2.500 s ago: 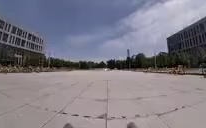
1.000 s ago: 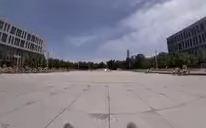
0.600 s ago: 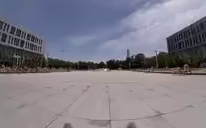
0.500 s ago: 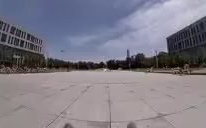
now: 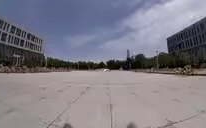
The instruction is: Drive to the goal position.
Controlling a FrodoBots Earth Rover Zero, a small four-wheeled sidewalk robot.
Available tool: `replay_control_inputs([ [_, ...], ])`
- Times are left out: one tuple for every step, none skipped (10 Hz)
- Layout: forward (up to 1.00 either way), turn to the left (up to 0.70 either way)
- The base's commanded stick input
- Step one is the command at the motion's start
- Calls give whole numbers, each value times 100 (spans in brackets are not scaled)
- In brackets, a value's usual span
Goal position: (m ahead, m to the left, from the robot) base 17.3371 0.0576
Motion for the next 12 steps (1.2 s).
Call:
replay_control_inputs([
  [45, 0],
  [45, 0],
  [45, 0],
  [45, 0],
  [45, 0],
  [45, 0],
  [45, 0],
  [45, 0],
  [45, 0],
  [45, 0],
  [45, 0],
  [45, 0],
])
